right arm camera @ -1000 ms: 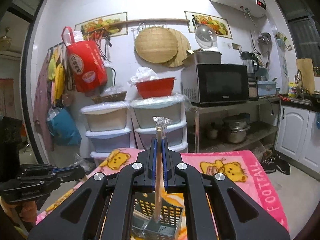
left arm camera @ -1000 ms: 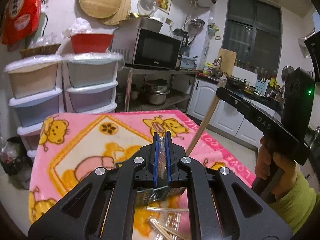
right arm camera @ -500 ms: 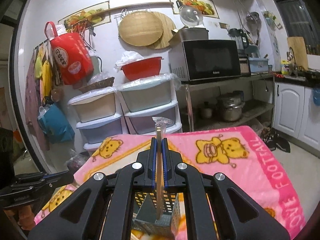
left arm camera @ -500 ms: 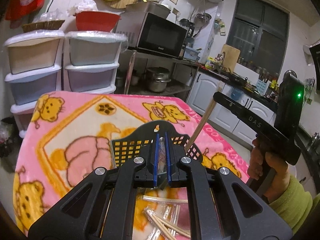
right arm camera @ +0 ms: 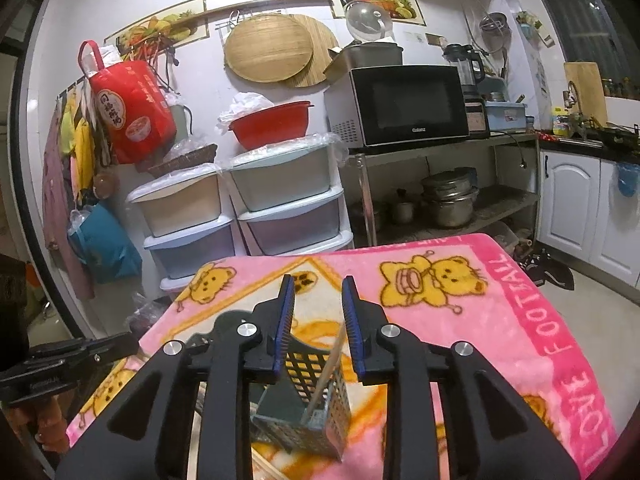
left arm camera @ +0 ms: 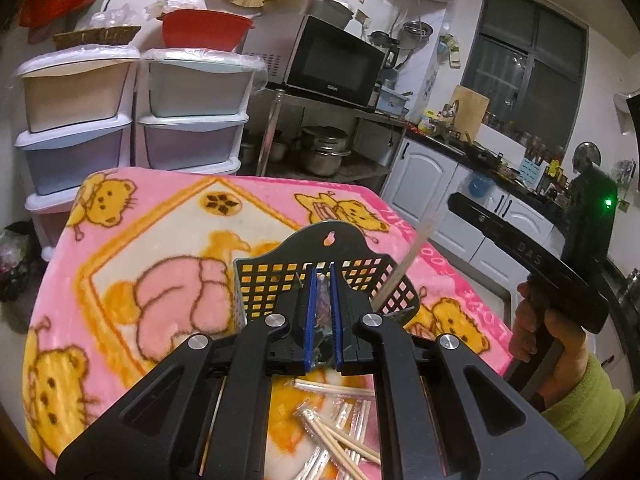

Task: Organize utensils
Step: 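Open the left tool to release the chopsticks and withdraw it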

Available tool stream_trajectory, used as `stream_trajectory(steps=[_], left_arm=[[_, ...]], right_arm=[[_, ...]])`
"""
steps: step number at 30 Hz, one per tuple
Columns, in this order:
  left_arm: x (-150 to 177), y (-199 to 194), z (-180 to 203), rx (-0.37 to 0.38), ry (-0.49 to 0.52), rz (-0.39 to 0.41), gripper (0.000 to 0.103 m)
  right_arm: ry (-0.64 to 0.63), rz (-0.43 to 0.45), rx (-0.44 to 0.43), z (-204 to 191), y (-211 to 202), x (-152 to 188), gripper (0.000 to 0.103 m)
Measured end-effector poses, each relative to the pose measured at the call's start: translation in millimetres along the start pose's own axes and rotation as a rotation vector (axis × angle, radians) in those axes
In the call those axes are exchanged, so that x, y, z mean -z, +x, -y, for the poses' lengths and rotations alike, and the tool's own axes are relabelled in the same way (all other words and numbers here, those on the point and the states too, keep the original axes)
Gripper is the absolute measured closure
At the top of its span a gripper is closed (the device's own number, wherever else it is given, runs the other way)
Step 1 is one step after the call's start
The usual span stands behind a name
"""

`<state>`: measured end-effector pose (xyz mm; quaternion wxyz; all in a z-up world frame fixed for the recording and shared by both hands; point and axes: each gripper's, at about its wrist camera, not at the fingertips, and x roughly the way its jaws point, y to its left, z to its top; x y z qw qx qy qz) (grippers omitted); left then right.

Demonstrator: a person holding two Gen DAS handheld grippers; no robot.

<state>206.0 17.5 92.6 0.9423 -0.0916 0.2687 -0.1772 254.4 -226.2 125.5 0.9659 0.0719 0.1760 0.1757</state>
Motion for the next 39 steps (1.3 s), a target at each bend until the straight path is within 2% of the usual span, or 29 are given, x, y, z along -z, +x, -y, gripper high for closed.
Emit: stream_trajectory(steps=[3,17,26,34,39], left_arm=[[2.7,-2.2,-0.6,-0.003,-0.005,0.003,0.099],[11.2,-21.1,-4.9,-0.045,-0.016,0.026,0.051],[16.9,-34.3,-5.7,-0.058,-0.027,0.041,0.029],[22.0,-43.8,-8.5,-0.066,-0.048,0.055,0.018],[27.2,-46.4,-8.1,-0.069,-0.057,0.052,0.017]], right_arm=[[0.001,-0.006,0.011,2.0,-5.4,4.3,0.072],[-0.043,-0.029,0.044,-2.8,-31.5,22.8,0.053],[-0.077,-0.045,0.052,-7.6,-45.4,35.7,0.047],[-0.106,-0.061,0.051,-13.3,-56.6,45.4,0.044],[-0.123,-0.074,0.044,-16.6,-63.9,52.1,0.044]])
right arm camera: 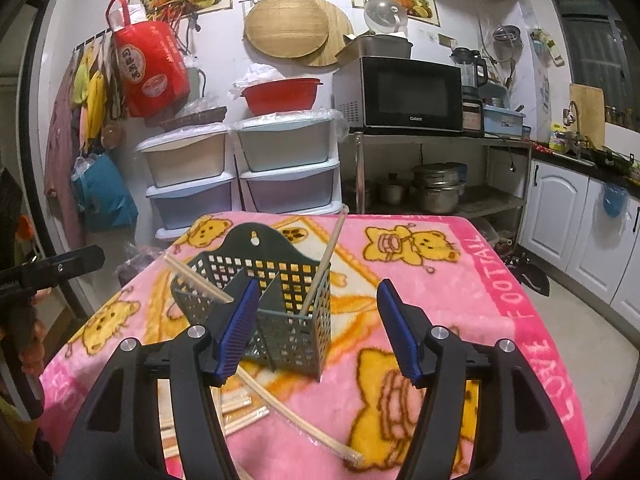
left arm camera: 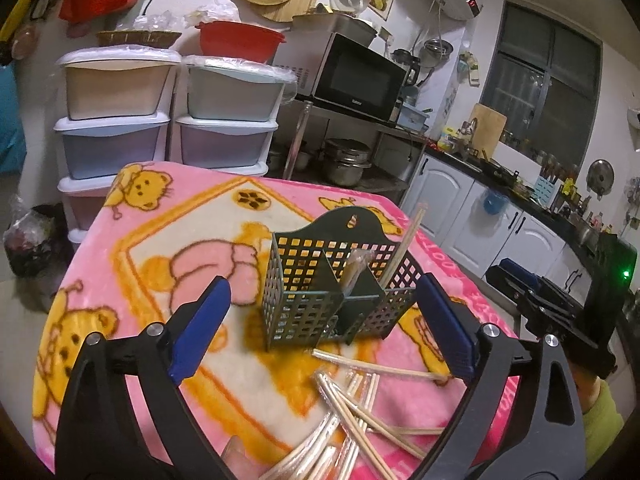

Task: Organize utensils
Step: 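Open the left tool to release the chopsticks and withdraw it, then lower the right tool onto a wrapped chopstick pair and close on it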

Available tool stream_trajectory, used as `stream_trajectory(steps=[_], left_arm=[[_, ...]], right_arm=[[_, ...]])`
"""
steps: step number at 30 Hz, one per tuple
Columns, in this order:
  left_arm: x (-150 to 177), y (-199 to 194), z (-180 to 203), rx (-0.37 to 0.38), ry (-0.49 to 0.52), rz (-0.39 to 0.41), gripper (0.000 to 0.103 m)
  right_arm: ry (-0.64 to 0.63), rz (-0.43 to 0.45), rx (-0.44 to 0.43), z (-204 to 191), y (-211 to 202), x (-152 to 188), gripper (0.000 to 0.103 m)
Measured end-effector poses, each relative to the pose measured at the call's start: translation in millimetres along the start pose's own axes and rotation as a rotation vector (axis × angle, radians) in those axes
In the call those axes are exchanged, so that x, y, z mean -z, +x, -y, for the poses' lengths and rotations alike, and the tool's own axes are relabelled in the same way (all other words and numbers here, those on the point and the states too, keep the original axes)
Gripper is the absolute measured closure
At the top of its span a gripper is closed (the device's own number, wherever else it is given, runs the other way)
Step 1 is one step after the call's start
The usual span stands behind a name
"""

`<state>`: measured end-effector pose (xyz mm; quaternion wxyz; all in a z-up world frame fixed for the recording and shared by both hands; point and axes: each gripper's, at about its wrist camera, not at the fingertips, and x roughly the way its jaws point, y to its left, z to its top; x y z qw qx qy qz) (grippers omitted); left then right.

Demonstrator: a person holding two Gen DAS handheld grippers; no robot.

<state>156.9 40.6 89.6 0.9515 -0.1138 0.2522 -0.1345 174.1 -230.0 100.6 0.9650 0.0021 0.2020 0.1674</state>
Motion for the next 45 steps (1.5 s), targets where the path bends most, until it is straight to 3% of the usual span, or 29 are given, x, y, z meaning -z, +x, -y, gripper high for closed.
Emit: stream_trajectory(steps=[22,29,34,45], left_arm=[[47.9,21.3,0.6,0.007,-0.052,-0.14,0.017],[60.3,42.6,-3.1,0.01,-0.073,-0.202,0.027],[68.7,60.0,-4.6,0.016,-0.088,-0.257,0.033],[86.1,90.3,-4.1,0.035,-0.114,-0.358,0.038]], right_arm=[[-0.076,-0.115,-0.069,-23.2,-28.8,48.5,0.044],[-0.085,-0.186,-0.127,-34.3,-37.5,80.1,0.045],[-0.097,-0.265,-0.16,-42.1,-37.3,108.2,0.053],[-0.118,-0.364,-0.2,-46.4,-36.9,154.1,0.06]])
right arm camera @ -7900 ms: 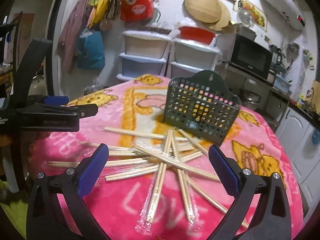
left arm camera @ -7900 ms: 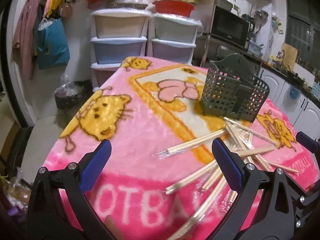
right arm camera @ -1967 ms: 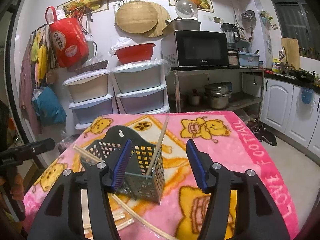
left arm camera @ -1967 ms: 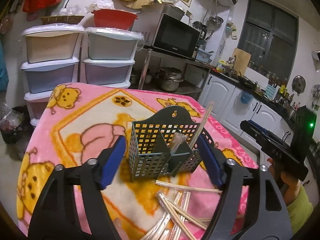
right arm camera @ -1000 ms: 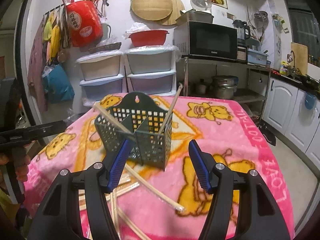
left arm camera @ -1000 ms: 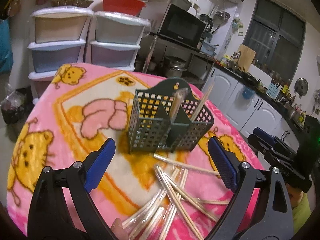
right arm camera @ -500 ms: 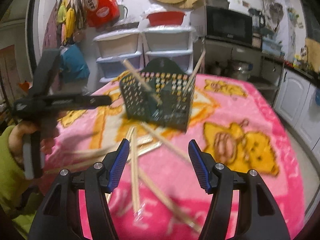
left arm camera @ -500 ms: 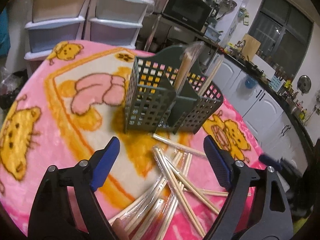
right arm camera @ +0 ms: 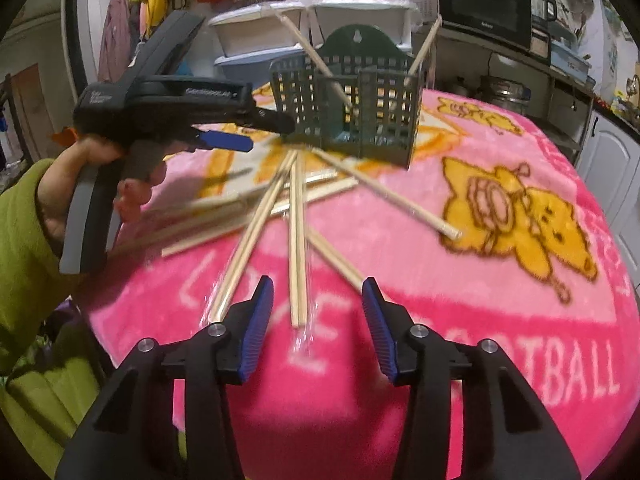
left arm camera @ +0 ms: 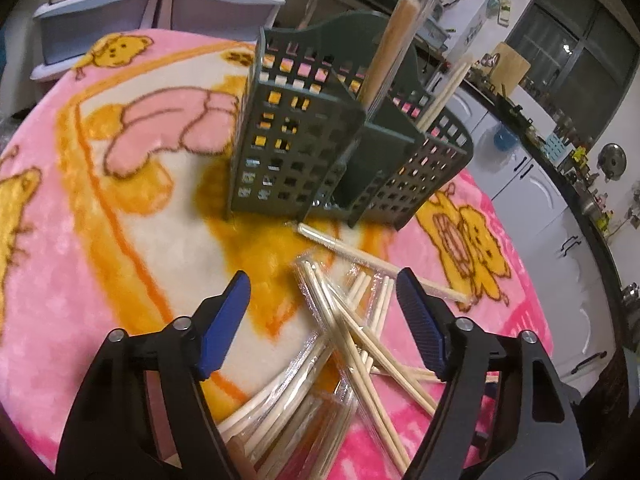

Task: Organize utensils
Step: 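Lower the right tool onto a wrapped chopstick pair and close on it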

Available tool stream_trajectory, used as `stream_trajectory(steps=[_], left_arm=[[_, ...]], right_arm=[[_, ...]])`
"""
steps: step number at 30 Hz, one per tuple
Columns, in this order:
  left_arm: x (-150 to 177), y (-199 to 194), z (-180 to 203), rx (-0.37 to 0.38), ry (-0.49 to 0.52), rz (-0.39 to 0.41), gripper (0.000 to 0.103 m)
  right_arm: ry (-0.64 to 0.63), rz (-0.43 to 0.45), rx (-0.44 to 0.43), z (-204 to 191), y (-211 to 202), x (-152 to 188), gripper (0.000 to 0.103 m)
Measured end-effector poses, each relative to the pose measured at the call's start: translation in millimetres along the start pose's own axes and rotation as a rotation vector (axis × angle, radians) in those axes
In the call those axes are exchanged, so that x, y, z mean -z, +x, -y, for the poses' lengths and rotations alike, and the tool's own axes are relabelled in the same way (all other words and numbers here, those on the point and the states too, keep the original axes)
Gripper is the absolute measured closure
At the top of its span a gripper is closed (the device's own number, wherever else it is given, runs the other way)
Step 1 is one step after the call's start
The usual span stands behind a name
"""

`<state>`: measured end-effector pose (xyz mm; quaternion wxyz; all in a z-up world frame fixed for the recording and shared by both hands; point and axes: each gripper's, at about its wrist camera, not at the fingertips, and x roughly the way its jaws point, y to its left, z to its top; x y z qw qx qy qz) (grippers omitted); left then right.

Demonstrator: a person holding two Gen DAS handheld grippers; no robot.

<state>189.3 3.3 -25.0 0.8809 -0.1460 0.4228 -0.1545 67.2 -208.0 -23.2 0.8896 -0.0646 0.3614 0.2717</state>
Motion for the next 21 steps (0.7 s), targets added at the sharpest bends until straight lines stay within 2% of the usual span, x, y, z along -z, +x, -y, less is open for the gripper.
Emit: stream_trajectory(steps=[3,11,15,18,21], left_arm=[[-1.3,8.6,-3.7,0.004,-0.024,-0.019,0.041],[-6.4,30.6,-8.9,0.005,-0.055,-0.076,0.058],[-5.4,35.4,-10.5,0.008,-0.061,-0.094,0.07],[-6.7,34.4,-14.8,0.012,-0.069,-0.094,0.08],[-9.0,30.9,-19.1,0.015,-0.078,-0.09,0.086]], right_arm=[[-0.001,-0.02,-0.014,-0.2,2.5,7.9,0.061],[-0.01,-0.05,-0.027,-1.8,10.7,14.9,0.066],[-0.023,-0.051,-0.015,-1.1,12.6,16.8,0.075],[-0.029,-0.05,-0.014,1.2,12.2,17.0,0.091],[-0.014,-0.047,-0.034,4.3,10.6,15.9,0.094]])
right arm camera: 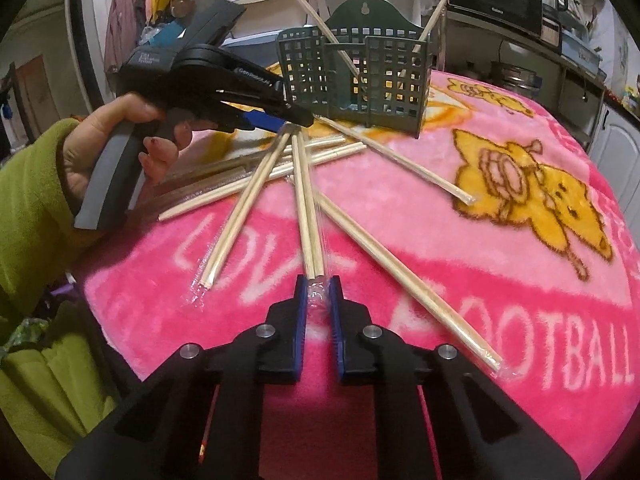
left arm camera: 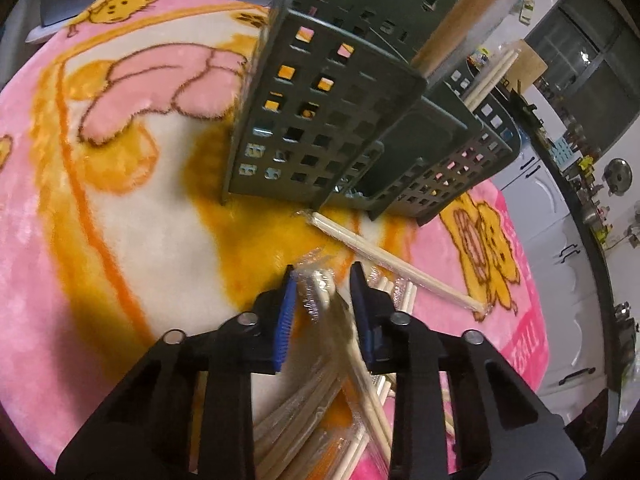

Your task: Organize utensils

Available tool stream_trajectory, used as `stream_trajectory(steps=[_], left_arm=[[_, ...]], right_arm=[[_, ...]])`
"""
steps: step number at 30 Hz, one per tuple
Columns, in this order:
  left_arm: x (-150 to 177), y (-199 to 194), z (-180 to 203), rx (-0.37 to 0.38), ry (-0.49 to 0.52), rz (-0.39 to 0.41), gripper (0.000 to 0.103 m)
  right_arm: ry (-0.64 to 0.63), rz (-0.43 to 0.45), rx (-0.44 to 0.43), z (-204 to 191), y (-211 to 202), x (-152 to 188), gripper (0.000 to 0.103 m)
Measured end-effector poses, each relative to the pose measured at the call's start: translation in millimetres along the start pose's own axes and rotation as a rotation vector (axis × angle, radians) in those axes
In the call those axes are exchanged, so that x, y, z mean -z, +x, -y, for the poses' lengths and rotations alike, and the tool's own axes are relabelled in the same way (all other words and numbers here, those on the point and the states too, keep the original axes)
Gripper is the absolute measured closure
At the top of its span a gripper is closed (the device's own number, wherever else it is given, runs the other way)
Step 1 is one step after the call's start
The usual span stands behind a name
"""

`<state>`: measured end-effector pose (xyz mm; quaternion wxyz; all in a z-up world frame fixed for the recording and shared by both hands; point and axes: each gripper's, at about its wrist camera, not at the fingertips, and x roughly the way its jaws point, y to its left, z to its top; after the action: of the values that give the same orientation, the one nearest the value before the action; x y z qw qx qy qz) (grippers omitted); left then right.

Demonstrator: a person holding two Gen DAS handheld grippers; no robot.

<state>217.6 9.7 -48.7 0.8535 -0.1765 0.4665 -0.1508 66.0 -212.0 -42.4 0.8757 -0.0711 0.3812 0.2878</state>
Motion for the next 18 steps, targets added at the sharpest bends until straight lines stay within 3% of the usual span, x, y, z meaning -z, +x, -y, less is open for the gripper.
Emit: stream_trajectory(steps=[12,18], left_arm=[[-8.5,-45.9,-15.5,0.033,-0.03,0.092,0.099],[-12.3,-63.4,-10.0,0.036,-0.005,0.134,0.099]], right_arm=[[0.072,0.138,-0.051,10.8,-31.7,-30.9,0.097],[0.026,0.215,-0.056,3.9,-45.9,-63.2,0.097]])
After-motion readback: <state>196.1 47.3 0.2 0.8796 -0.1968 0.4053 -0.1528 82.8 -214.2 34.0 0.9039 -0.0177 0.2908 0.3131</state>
